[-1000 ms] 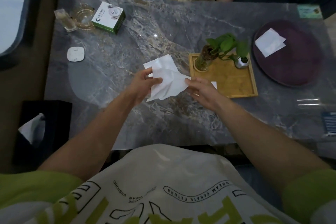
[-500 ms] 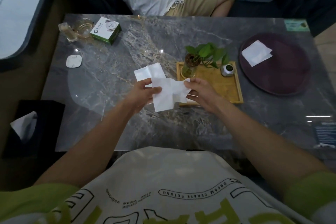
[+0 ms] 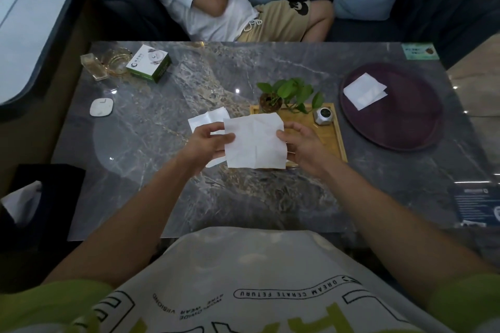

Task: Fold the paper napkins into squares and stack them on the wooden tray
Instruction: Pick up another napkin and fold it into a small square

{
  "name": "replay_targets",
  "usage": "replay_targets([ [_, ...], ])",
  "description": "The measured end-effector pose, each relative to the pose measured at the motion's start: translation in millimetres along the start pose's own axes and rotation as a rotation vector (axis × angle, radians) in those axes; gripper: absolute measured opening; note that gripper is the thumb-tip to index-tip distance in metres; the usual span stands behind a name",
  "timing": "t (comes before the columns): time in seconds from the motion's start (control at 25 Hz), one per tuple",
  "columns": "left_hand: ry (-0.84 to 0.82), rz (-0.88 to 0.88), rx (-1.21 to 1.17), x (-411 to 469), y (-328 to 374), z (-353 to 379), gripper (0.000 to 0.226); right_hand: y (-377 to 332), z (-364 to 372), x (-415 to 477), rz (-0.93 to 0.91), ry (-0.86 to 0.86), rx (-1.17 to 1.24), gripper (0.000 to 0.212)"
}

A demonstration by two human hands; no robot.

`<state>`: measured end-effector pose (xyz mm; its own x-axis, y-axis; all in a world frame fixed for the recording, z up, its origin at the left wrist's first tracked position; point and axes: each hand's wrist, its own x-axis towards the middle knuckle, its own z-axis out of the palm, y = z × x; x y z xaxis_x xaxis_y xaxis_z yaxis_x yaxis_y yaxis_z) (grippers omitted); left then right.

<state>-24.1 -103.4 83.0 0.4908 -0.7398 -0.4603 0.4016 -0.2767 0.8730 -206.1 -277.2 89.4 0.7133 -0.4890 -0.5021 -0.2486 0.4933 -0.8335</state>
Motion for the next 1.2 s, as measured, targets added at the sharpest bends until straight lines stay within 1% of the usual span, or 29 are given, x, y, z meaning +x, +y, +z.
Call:
replay_targets([
  [0.2,-0.001,0.001,0.018,3,11,0,0.017,-8,-2,-2,0.011,-0.072,0.028,0.017],
  [0.36,-0.003,-0.001,0.004,2,14,2,0.017,-9,-4,-4,0.002,-0.062,0.043,0.024],
  [0.68,0.01,0.001,-0.002,-3,17,2,0.015,-14,-8,-5,-0.001,-0.061,0.059,0.021],
  [0.88,0.009,-0.004,-0.026,-3,20,1,0.019,-21,-9,-1,-0.018,-0.095,0.028,0.027],
  [1.04,0.002,0.013,-0.051,-3,23,-3,0.018,-27,-6,2,-0.018,-0.113,0.04,0.029],
  [1.2,-0.006,0.047,-0.063,-4,27,-3,0.016,-35,-2,3,-0.037,-0.109,0.026,0.024],
])
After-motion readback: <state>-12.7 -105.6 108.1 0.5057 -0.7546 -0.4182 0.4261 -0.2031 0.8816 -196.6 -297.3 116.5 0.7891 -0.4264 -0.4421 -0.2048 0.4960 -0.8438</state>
